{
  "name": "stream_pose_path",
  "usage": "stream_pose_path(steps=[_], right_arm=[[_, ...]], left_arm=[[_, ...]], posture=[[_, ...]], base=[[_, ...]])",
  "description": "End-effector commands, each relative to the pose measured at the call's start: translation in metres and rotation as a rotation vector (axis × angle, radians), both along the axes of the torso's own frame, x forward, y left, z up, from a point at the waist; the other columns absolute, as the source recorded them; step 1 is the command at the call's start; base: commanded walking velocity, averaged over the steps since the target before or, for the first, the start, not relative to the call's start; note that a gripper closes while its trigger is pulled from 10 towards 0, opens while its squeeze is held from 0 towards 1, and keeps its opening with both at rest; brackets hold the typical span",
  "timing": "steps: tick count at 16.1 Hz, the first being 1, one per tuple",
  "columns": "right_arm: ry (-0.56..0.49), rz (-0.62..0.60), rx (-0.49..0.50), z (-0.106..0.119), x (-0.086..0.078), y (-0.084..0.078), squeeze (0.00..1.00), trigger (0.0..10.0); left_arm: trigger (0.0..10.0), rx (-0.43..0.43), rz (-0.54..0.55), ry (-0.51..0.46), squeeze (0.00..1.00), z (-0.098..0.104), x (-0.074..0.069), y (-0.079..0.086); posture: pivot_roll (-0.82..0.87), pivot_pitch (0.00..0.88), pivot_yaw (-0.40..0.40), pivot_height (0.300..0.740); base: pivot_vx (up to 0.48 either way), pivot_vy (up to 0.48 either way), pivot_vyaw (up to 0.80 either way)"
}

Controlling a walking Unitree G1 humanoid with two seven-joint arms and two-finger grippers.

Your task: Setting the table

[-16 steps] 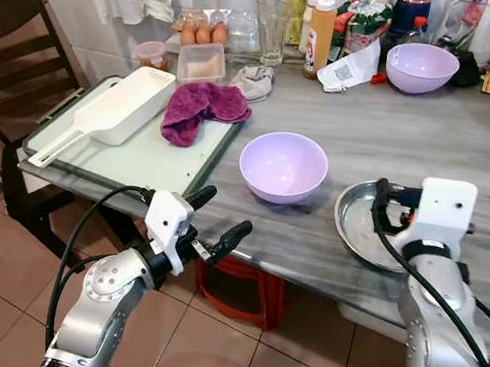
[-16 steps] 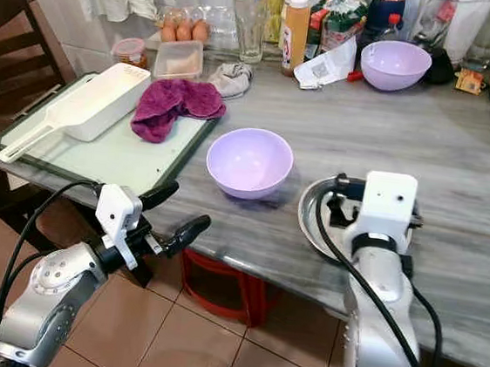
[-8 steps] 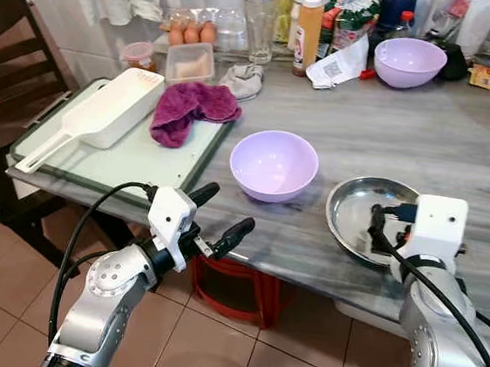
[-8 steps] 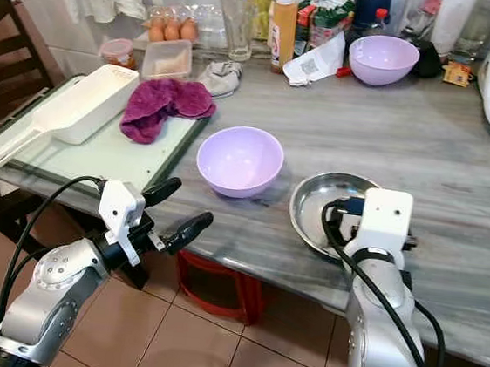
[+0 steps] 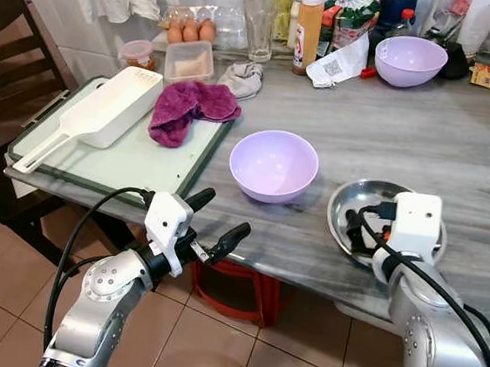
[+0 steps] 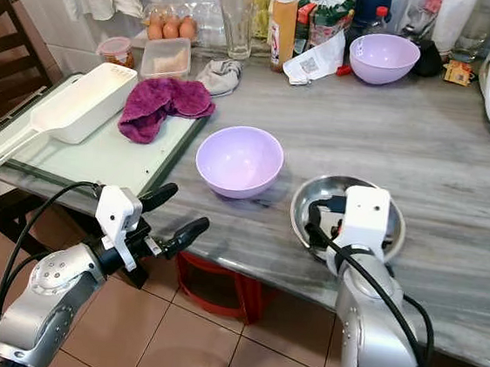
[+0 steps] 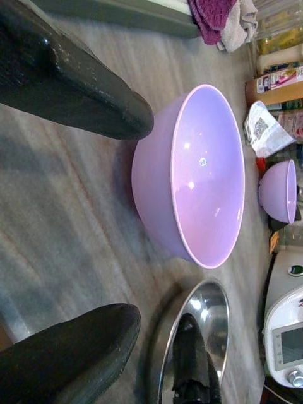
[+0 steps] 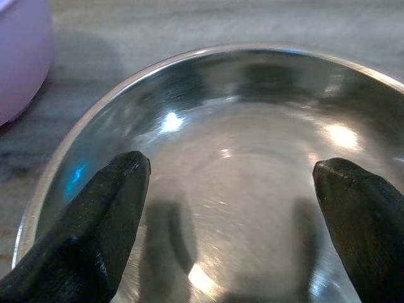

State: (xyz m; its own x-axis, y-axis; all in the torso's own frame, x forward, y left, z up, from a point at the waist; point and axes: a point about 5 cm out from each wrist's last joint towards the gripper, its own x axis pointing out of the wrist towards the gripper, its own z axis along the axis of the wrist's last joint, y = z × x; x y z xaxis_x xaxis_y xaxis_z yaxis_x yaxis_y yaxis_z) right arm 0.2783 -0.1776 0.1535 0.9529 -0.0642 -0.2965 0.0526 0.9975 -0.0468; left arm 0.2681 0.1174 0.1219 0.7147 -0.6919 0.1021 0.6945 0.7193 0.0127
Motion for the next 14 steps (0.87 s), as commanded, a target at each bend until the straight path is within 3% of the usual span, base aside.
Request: stream_pose_path(steps=[1,14], right_arm=[[0.038,0.03,0.02,-0.005,0.0,0.007,0.0,10.0],[0.021,0.087,0.073,-0.005,0.019,0.025,0.0,10.0]], left_arm=[[10.0,0.027,0.013,0.006,0.0,-0.002,-0.001,0.006],[10.0,0.048,0.028,0.004,0.0,-0.003,0.0,0.007]], posture=[[-0.22,0.146,0.121,0.74],[-0.2,0.148,0.127,0.74]], base=[[0.0,0.0,0.0],[0.0,0.0,0.0]])
